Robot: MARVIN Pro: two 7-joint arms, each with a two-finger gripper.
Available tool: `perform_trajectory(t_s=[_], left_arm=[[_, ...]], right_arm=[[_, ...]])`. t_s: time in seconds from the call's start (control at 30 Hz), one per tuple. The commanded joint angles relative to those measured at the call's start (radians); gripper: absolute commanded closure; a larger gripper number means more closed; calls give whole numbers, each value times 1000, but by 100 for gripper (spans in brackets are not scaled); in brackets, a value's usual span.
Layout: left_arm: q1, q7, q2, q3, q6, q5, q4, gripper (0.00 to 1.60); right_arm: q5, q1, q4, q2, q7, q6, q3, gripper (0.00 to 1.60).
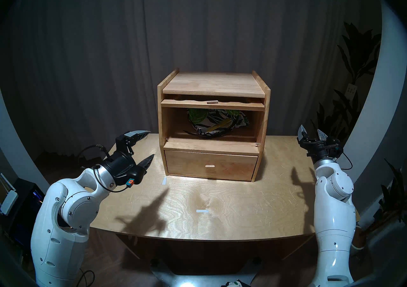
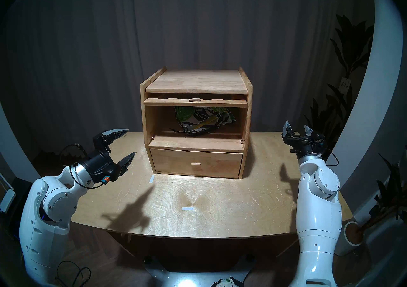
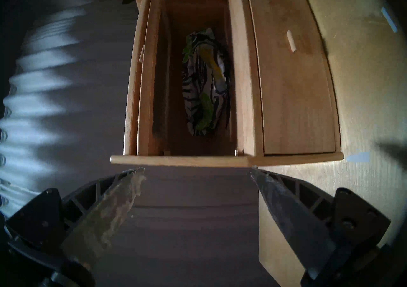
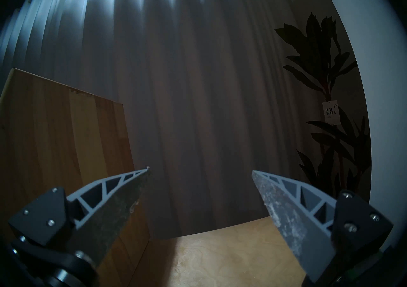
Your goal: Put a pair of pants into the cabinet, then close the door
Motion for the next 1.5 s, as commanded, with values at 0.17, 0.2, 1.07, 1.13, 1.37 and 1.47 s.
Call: perform_trajectory(t_s=[0.17, 0.2, 1.07, 1.13, 1.37, 1.47], left_arm=[[36, -66, -115, 14, 123, -228, -186, 0], [37, -77, -113, 12, 141, -222, -195, 0], [-224, -15, -186, 330, 440, 292, -116, 0], [-240, -5, -195, 351, 442, 328, -92, 0], [-304, 13, -220, 371, 452, 433, -26, 0], [-343, 17, -239, 381, 457, 465, -4, 0]], right_arm=[[36, 20, 22, 4, 68, -103, 7, 0], [40, 21, 27, 4, 75, -114, 8, 0], [90, 49, 116, 13, 187, -258, 20, 0], [92, 50, 119, 13, 192, -262, 20, 0], [96, 53, 127, 14, 203, -269, 22, 0], [98, 55, 131, 14, 207, -272, 23, 0]])
